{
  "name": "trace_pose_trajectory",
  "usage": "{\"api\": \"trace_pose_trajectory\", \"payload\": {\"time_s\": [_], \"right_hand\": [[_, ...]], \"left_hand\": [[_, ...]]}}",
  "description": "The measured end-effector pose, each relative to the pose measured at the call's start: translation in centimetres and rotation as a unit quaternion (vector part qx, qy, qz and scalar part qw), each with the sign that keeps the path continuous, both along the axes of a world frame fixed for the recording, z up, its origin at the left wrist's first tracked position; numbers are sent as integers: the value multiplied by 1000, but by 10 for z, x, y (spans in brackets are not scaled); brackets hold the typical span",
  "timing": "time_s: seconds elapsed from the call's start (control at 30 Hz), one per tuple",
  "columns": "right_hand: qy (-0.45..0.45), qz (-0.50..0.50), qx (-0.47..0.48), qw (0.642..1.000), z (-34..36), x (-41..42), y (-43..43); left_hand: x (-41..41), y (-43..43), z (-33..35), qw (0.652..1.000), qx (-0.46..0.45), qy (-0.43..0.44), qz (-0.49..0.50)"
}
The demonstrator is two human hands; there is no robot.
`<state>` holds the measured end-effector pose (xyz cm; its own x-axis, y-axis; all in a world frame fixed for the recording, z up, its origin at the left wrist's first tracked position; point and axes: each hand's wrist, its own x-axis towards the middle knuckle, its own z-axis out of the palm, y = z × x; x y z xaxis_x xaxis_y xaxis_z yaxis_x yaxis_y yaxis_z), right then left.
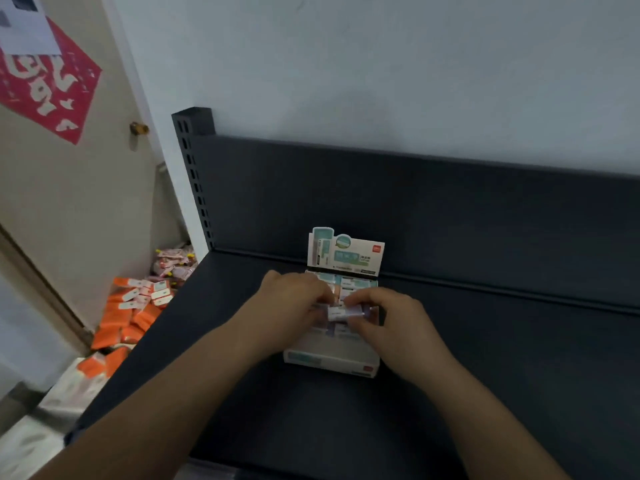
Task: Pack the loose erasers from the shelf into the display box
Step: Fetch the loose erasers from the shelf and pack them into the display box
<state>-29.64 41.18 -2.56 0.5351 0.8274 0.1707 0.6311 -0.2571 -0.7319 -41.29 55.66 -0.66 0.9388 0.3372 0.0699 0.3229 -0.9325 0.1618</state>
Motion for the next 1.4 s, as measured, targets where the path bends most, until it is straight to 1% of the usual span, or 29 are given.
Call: {"api": "trace_pose_trajectory", "payload": {"time_s": [0.07, 0.17, 0.33, 0.47, 0.6, 0.7, 0.83, 1.0, 1.1, 1.27, 1.4], "right_hand": [[-3, -5, -14, 1000, -1, 0, 0], [-35, -16, -31, 999, 0, 5, -6], [-48, -26, -24, 998, -3, 12, -11], [-88, -2, -20, 996, -11, 13, -10], [-106, 28, -26, 994, -15, 15, -8], [-142, 43, -36, 988, -18, 13, -6], [-182, 38, -54, 981, -21, 13, -6], [-160, -4, -71, 985, -22, 12, -4], [-155, -26, -63, 986, -24, 10, -4], [-171, -31, -58, 983, -24, 10, -7], [-177, -35, -52, 982, -25, 11, -7]], "left_hand": [[-2, 4, -5, 999, 10, -24, -20], [-2, 7, -11, 998, 17, -49, -38], [2, 10, -17, 998, 17, -37, -40], [-3, 13, -21, 998, 6, -50, -47], [-8, 17, -23, 997, 18, -53, -49], [-8, 18, -24, 997, 17, -49, -51], [-8, 18, -26, 997, 9, -61, -52], [-8, 20, -29, 996, -20, -75, -52], [-9, 21, -29, 995, -30, -85, -51], [-10, 20, -30, 994, -19, -94, -51], [-10, 20, -30, 994, -34, -96, -47]]}}
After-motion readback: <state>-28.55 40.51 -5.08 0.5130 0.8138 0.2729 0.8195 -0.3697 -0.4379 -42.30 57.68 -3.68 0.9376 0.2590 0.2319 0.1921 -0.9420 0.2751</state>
